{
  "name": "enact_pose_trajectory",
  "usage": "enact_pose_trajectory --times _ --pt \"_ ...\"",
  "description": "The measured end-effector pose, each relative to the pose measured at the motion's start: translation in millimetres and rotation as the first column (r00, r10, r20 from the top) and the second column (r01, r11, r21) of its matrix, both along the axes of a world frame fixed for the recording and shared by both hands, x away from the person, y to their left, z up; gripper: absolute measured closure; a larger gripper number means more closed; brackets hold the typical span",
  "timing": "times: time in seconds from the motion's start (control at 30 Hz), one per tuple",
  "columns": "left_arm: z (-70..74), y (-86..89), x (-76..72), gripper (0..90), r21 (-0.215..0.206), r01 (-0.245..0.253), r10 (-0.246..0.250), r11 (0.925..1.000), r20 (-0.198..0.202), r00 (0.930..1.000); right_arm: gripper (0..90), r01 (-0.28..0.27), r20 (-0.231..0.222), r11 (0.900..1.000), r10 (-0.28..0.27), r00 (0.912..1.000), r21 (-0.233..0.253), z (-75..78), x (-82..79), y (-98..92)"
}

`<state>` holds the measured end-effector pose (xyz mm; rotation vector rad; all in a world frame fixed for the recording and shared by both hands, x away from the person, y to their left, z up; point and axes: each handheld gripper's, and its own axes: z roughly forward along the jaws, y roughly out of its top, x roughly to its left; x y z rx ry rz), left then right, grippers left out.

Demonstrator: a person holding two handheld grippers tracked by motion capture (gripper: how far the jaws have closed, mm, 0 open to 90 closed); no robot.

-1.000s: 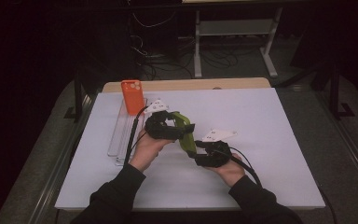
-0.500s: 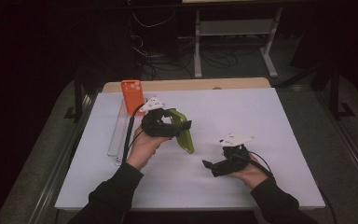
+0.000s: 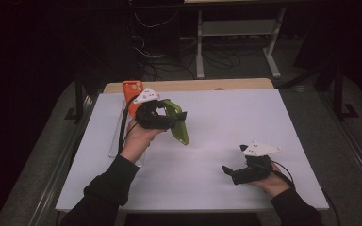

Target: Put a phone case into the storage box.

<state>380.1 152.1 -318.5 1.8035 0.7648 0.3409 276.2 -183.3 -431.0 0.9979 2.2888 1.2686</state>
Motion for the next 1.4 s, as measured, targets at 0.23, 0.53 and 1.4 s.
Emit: enact_pose_trajectory --times 0.23,0.53,1.4 --pt "21.0 15.5 8.4 14.7 -0.002 -0.041 0.041 0.9992 0.041 0.9983 0.0 0.023 0.016 1.000 -0.023 0.9996 0.001 -3.8 -3.7 -14.8" --pt "36.0 33.5 17.7 14.7 0.014 -0.105 0.104 0.9944 0.081 0.9913 0.0 0.029 0.015 1.000 -0.029 0.9995 0.008 -4.1 -3.0 -16.4" --pt "20.9 91.3 84.8 14.4 0.131 -0.562 0.550 0.8167 0.116 0.8269 0.0 0.022 0.027 1.000 -0.022 0.9994 -0.011 -4.0 -2.8 -14.3"
